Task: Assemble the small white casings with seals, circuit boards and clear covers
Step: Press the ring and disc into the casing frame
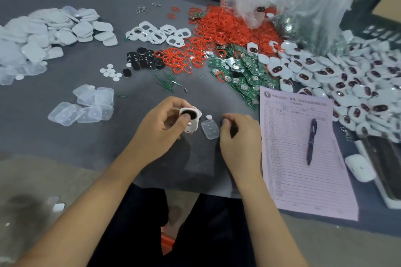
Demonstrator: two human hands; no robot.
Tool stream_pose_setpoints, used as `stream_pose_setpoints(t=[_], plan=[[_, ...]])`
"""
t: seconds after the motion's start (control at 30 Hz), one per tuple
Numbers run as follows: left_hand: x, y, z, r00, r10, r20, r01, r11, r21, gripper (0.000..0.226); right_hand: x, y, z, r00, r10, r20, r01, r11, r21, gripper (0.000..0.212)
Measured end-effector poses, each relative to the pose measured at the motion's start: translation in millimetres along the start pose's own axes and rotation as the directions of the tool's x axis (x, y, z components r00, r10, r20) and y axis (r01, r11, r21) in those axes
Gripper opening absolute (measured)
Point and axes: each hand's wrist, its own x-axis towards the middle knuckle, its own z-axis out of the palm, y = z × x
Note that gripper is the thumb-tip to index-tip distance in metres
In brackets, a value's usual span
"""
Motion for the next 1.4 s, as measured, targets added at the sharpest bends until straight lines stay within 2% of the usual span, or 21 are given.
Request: stream_pose_setpoints(t=[0.2, 0.3, 0.4, 0.63, 0.77, 0.83, 0.9, 1.0, 1.1, 1.17, 1.27, 1.33, 1.4], plan=[[0.6, -3.7, -2.1, 0.997, -0.066, 0.043, 0.065, 0.998, 0.018, 0.009, 3.1, 1.7, 5.3, 0.995, -0.084, 0.058, 0.083, 0.996, 0.018, 0.018], [-0.7, -0.5, -2.1, 0.996, -0.069, 0.053, 0.067, 0.997, 0.045, 0.017, 3.5, 1.6, 8.2, 0.988, -0.136, 0.078, 0.138, 0.990, -0.031, 0.024], [-2.3, 4.5, -1.5, 0.996, -0.070, 0.054, 0.067, 0.996, 0.061, 0.015, 4.4, 1.5, 10.0, 0.989, -0.125, 0.074, 0.130, 0.989, -0.069, 0.031], [-0.6, 10.4, -1.9, 0.975, -0.199, -0.096, 0.197, 0.980, -0.029, 0.013, 3.6, 4.8, 2.2, 0.979, -0.114, 0.168, 0.122, 0.992, -0.040, 0.013], [3.3, 10.0, -0.7, 0.969, -0.234, -0.078, 0.230, 0.971, -0.064, 0.015, 5.7, 6.5, 0.7, 0.974, -0.099, 0.204, 0.104, 0.995, -0.013, 0.007], [4.5, 8.9, -0.9, 0.969, -0.237, -0.064, 0.234, 0.970, -0.061, 0.018, 5.1, 8.2, -0.1, 0.975, -0.094, 0.200, 0.087, 0.995, 0.046, 0.012], [5.6, 8.0, -1.0, 0.973, -0.226, -0.045, 0.224, 0.973, -0.050, 0.019, 3.3, 12.1, -1.9, 0.977, -0.097, 0.188, 0.071, 0.988, 0.140, 0.015], [7.5, 5.5, -2.5, 0.978, -0.207, -0.031, 0.204, 0.976, -0.081, 0.017, 0.9, 15.2, -2.1, 0.986, -0.069, 0.151, 0.008, 0.929, 0.371, 0.014], [8.0, 1.1, -4.1, 0.982, -0.190, -0.008, 0.187, 0.973, -0.132, 0.015, 1.4, 6.4, -1.6, 0.998, -0.063, -0.007, 0.060, 0.891, 0.451, 0.016], [8.2, -1.6, -4.7, 0.984, -0.180, -0.001, 0.178, 0.974, -0.137, 0.013, 2.5, -3.0, 0.7, 0.991, -0.095, -0.098, 0.128, 0.888, 0.442, 0.014], [8.3, -2.7, -4.8, 0.986, -0.167, 0.001, 0.165, 0.978, -0.128, 0.012, 1.8, -18.1, 8.0, 0.976, -0.162, -0.144, 0.207, 0.893, 0.400, 0.012], [8.2, -1.6, -4.8, 0.987, -0.162, 0.004, 0.161, 0.977, -0.136, 0.010, -0.1, -24.8, 13.5, 0.957, -0.245, -0.156, 0.282, 0.912, 0.299, 0.009], [8.5, -0.5, -4.9, 0.987, -0.161, -0.008, 0.158, 0.974, -0.160, 0.009, -3.2, -26.6, 16.4, 0.938, -0.307, -0.160, 0.336, 0.920, 0.203, 0.014]])
